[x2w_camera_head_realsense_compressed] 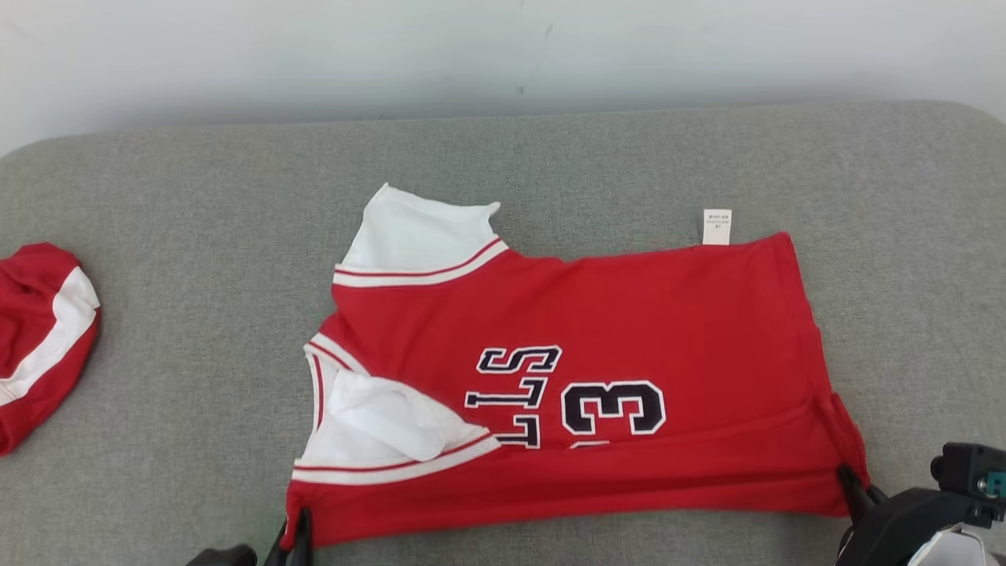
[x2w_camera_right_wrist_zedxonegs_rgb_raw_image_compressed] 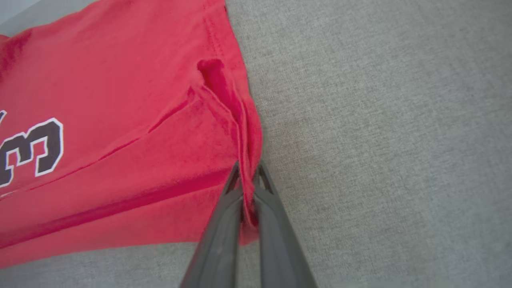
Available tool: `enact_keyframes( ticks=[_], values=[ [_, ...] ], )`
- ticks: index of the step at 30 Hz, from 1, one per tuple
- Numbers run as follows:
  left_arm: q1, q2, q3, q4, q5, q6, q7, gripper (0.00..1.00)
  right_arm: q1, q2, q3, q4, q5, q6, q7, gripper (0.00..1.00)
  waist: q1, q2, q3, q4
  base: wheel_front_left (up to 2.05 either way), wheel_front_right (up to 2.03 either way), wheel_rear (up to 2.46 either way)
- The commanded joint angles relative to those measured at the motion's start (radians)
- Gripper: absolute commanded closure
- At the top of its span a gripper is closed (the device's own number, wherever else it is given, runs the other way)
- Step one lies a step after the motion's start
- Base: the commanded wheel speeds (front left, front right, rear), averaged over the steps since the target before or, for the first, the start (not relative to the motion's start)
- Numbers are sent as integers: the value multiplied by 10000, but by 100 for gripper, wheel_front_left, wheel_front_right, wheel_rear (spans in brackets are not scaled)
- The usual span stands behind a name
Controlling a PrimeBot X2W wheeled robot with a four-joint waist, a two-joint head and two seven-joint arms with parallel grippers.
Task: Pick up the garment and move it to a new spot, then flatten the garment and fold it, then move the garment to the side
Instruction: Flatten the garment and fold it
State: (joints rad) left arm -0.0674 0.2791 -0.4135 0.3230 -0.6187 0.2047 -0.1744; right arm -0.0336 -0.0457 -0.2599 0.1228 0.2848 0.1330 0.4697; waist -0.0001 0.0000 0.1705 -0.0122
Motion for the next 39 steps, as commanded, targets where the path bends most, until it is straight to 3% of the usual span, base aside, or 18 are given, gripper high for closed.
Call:
enact_keyframes(
  ticks=[1, 3, 4, 5, 6, 10, 15, 18, 21, 26, 33, 39],
  values=[
    [240, 149, 134, -29, -85, 152, 36, 100, 144, -87, -135, 56, -16, -43, -88, 100, 1, 0, -16, -10, 0, 0, 0],
    [520, 158, 100, -235, -160, 186, 85, 100, 262, -88, -182, 211, 46, -43, -151, 100, 1, 0, -39, -4, 0, 0, 0],
    [613, 156, 84, -293, -220, 199, 147, 62, 327, -90, -189, 265, 52, -43, -169, 100, 1, 0, -44, 1, 0, 0, 0],
    [717, 129, 79, -359, -285, 200, 172, 13, 372, -88, -162, 321, 72, -43, -211, 82, 1, 0, -45, 7, 0, 0, 0],
    [743, 99, 63, -414, -311, 193, 245, 0, 364, -85, -132, 381, 215, -43, -243, 0, 1, 0, -44, 17, 0, 0, 0],
    [713, 96, 99, -629, -352, 308, 392, 0, 294, -58, -122, 431, 417, -36, -365, 0, 1, 0, -46, 63, 0, 0, 0],
    [377, 333, 586, -1178, -432, 466, 17, 0, -216, -53, -171, -271, -251, -36, -121, 0, 1, 0, 52, -29, 0, 0, 0],
    [119, 642, 889, -1476, -591, 291, 70, 0, -736, -79, -86, -856, -448, -34, 423, 0, 1, 0, 229, -114, 0, 0, 0],
    [-633, 972, 1126, -1729, -830, -18, 410, 0, -1509, -528, 3, -1306, -687, -36, 1001, 0, 1, 0, 480, -178, 0, 0, 0],
    [-2262, 1383, 1118, -1693, -1108, -455, 1640, 0, -3073, -977, 272, -874, -790, -34, 1973, 0, 1, 0, 1029, -372, 0, 0, 0],
    [-4733, 1448, 1075, -848, -2326, -1253, 3981, 0, -5308, -1016, 1401, 609, -299, -34, 2818, 0, 1, 0, 1811, -821, 0, 0, 0],
    [-6598, 2047, 886, -258, -2806, -1399, 6323, 0, -6704, -1021, 2356, 1605, -102, -34, 2899, 0, 1, 0, 2290, -1260, 0, 0, 0]
  ],
)
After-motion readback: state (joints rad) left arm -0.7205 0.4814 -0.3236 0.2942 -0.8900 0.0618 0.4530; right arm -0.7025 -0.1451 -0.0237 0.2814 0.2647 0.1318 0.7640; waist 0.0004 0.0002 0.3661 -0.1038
